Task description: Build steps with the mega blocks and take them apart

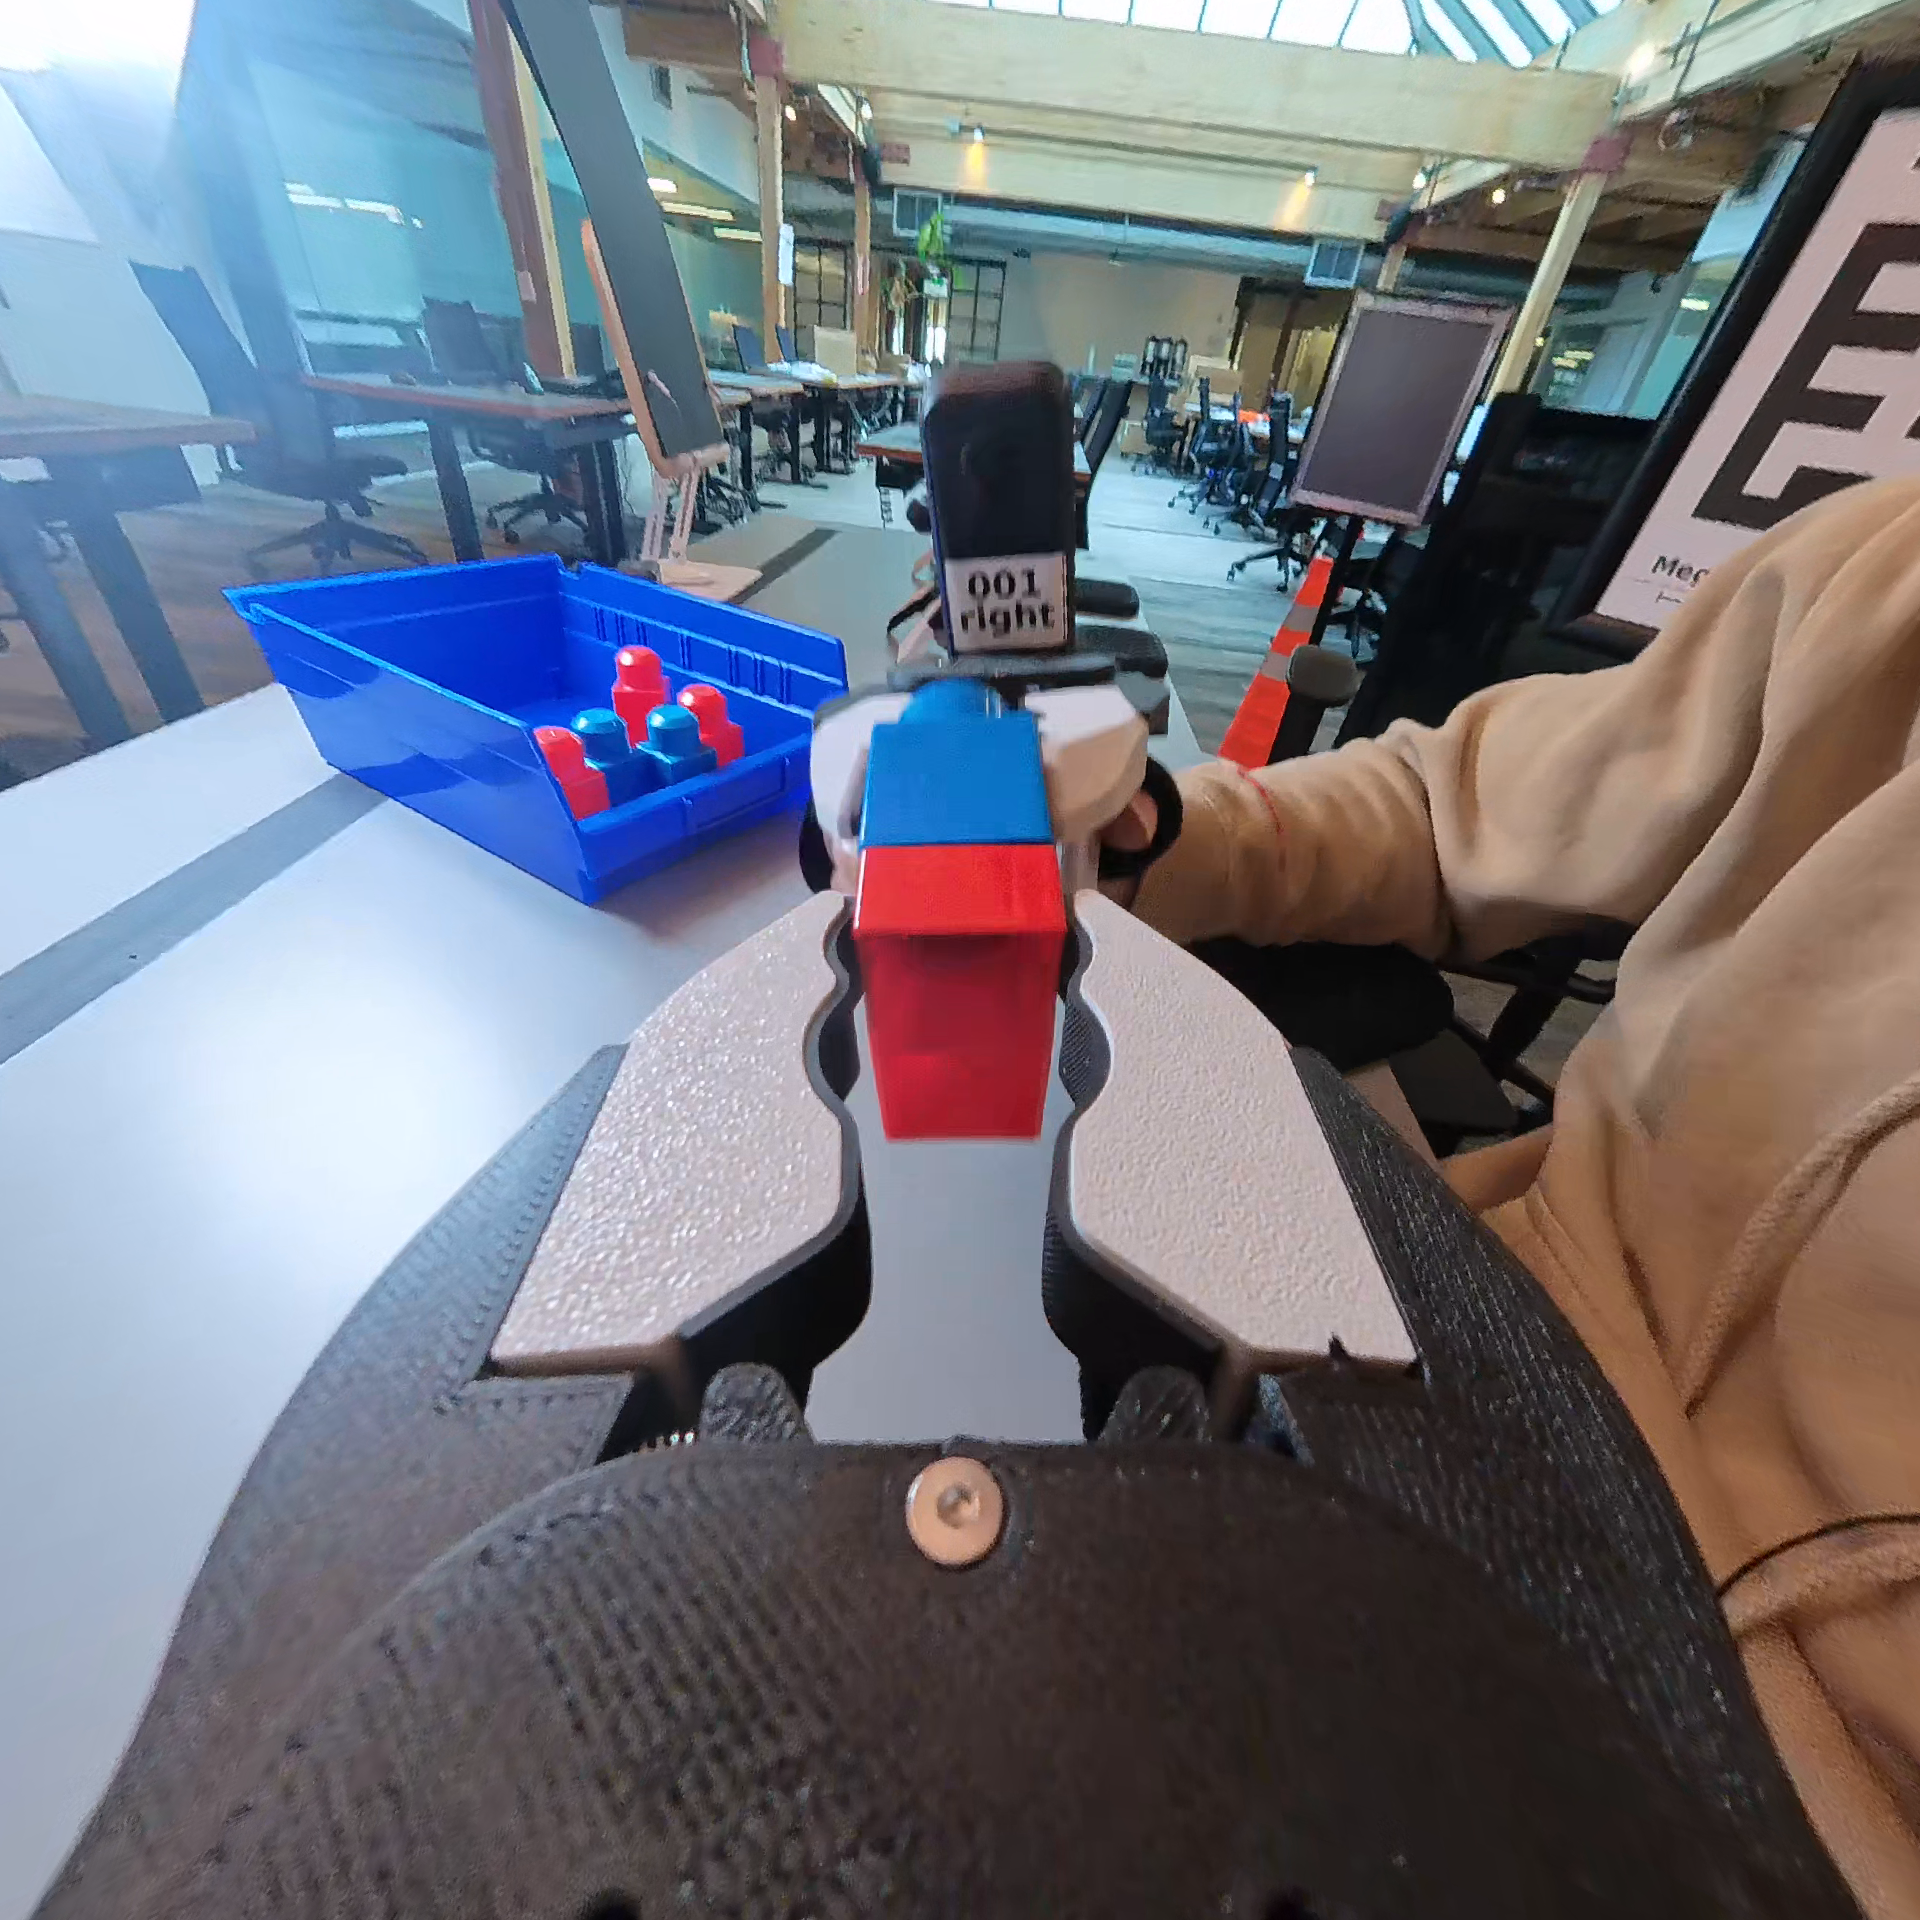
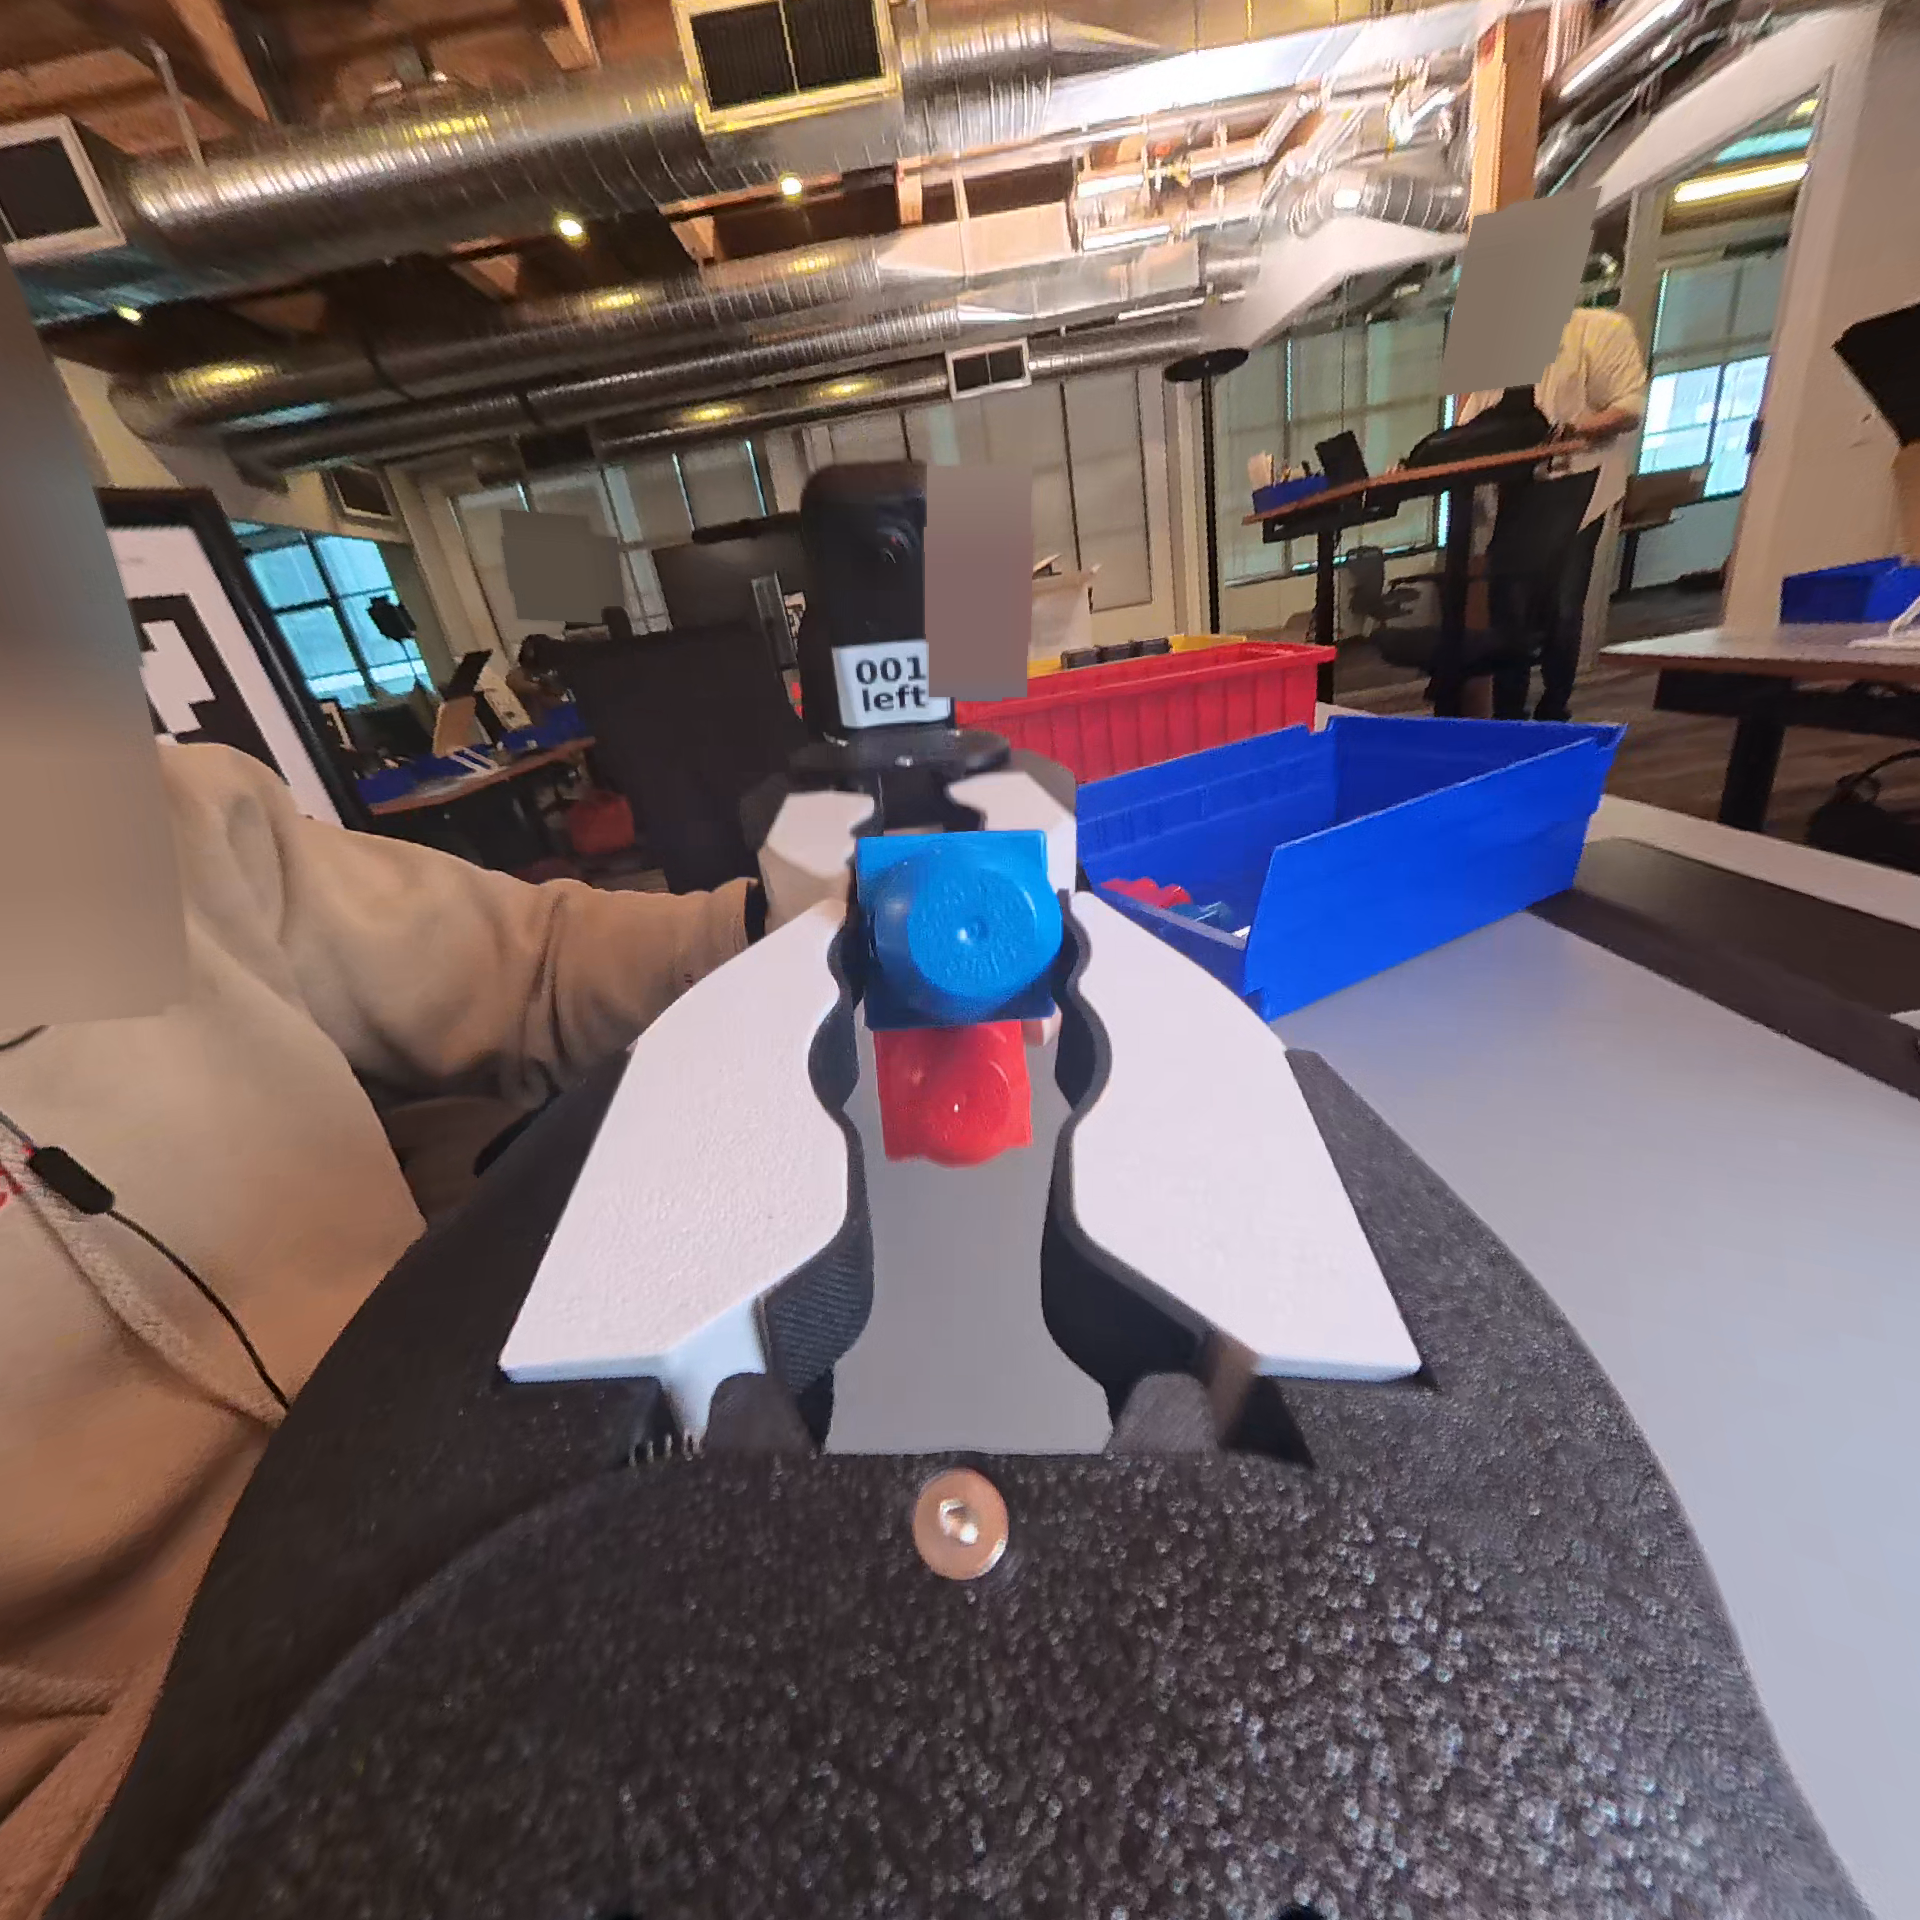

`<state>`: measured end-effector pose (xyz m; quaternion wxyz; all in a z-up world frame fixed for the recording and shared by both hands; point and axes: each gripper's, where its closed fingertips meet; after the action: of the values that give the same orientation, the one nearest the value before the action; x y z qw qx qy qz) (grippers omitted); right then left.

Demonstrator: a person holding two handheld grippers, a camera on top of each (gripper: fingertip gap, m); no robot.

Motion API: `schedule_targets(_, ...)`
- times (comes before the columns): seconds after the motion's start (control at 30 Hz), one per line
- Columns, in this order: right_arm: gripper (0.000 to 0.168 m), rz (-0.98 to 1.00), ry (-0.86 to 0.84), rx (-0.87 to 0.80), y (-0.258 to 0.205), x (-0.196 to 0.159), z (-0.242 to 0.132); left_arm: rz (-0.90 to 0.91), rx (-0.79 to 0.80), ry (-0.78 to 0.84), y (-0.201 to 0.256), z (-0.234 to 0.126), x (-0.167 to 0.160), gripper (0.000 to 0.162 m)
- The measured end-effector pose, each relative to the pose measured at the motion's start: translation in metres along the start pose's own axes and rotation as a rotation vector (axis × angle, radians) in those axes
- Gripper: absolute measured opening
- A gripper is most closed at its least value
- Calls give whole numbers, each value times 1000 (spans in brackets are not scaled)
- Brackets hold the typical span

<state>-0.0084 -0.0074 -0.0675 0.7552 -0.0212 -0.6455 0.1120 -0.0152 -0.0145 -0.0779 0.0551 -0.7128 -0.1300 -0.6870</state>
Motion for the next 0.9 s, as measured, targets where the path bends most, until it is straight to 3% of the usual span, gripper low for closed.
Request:
schedule_targets(0.17, 35, -80, -67, -25, -1, -1, -6, -10, -29, -87, 2, 12, -25, 36)
schedule_targets(0.37, 35, -83, -119, -17, -2, 0, -12, -69, -83, -39, 5, 14, -25, 36)
schedule_targets(0.63, 33, -11, -136, -16, 5, -4, -19, -15, -44, -116, -2, 15, -41, 36)
schedule_targets(0.9, 30, -120, -318, -80, 13, -9, -27, 70, 45, -175, -14, 21, -56, 36)
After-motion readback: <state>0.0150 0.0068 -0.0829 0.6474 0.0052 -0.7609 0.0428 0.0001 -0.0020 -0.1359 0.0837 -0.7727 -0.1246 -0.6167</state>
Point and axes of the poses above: each gripper's, where its closed fingertips meet, z out along the fingers, x out of its top, y = z × x across the jaws, and after that the axes turned 3 degrees about -x, right-handed
